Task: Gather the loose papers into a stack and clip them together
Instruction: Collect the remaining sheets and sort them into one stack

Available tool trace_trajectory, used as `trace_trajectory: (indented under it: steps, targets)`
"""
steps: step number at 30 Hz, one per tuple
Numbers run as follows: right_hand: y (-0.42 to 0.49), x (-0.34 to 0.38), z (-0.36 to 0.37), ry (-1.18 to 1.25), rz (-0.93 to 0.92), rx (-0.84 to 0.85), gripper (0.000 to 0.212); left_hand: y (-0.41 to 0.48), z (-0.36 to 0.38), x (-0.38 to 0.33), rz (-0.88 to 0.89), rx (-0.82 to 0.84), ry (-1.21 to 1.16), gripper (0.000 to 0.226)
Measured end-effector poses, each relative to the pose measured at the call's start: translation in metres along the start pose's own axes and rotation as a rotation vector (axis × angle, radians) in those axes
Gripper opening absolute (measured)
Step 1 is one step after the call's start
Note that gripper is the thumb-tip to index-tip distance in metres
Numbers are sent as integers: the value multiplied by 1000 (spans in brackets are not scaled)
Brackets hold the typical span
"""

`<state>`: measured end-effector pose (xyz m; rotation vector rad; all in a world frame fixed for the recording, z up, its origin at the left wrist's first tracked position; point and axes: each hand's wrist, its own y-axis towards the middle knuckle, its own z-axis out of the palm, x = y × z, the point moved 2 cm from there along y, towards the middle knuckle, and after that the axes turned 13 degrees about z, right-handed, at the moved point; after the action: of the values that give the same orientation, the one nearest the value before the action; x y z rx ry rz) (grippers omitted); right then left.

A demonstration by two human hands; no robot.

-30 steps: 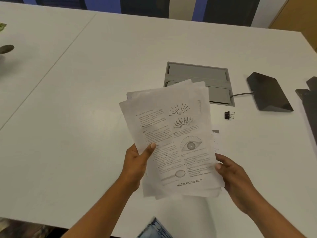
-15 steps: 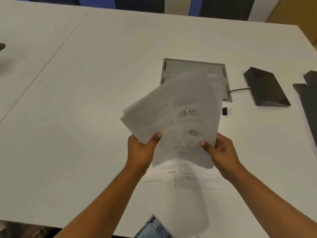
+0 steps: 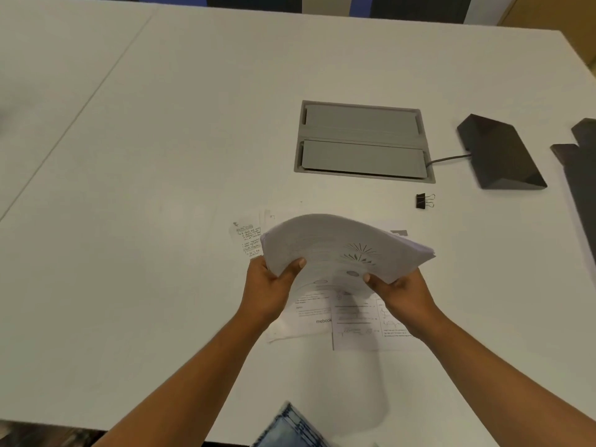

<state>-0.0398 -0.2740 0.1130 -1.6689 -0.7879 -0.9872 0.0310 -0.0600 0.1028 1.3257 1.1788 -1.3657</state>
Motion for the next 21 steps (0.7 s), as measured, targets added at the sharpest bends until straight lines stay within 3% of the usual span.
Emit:
trace_trajectory:
  steps: [10, 16, 21]
  targets:
    - [-9, -32, -11, -148, 79, 21, 19, 1, 1, 5, -21, 87, -37, 21]
    - [-15, -48, -7, -200, 69, -25, 29, -14, 7, 31, 13, 199, 72, 29]
    - [-14, -55, -4, -174, 59, -77, 21, -18, 4, 43, 20, 182, 115, 31]
